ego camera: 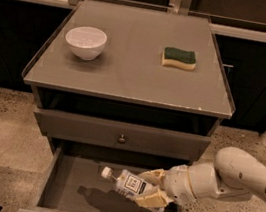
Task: Pick blue plastic bottle from middle drawer and place on counter
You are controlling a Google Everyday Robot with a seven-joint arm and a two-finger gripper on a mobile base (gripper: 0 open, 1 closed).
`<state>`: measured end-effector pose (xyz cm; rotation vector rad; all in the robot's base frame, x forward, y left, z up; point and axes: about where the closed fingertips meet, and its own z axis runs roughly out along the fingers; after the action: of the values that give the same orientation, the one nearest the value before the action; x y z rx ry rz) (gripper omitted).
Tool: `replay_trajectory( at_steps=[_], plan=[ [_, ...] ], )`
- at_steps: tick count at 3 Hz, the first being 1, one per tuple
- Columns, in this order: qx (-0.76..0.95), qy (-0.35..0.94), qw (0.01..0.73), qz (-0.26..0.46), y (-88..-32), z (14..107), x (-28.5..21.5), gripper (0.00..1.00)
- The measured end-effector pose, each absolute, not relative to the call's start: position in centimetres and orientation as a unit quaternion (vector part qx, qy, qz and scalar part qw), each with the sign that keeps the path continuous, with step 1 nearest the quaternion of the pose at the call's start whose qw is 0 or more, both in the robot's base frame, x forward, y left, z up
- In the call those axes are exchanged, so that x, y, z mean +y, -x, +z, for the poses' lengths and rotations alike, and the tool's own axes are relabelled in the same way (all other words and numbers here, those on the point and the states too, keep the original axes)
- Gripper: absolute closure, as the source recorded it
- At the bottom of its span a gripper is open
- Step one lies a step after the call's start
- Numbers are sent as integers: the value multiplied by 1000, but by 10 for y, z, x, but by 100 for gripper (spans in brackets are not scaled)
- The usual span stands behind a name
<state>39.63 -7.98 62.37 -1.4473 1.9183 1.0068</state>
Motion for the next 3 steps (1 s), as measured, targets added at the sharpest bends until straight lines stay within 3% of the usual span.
replay_trajectory(
  at_steps=[1, 3],
  plan=[
    [719, 551, 259, 335, -380, 689, -72, 100],
    [719, 566, 271, 299, -379, 719, -71, 100]
  ],
)
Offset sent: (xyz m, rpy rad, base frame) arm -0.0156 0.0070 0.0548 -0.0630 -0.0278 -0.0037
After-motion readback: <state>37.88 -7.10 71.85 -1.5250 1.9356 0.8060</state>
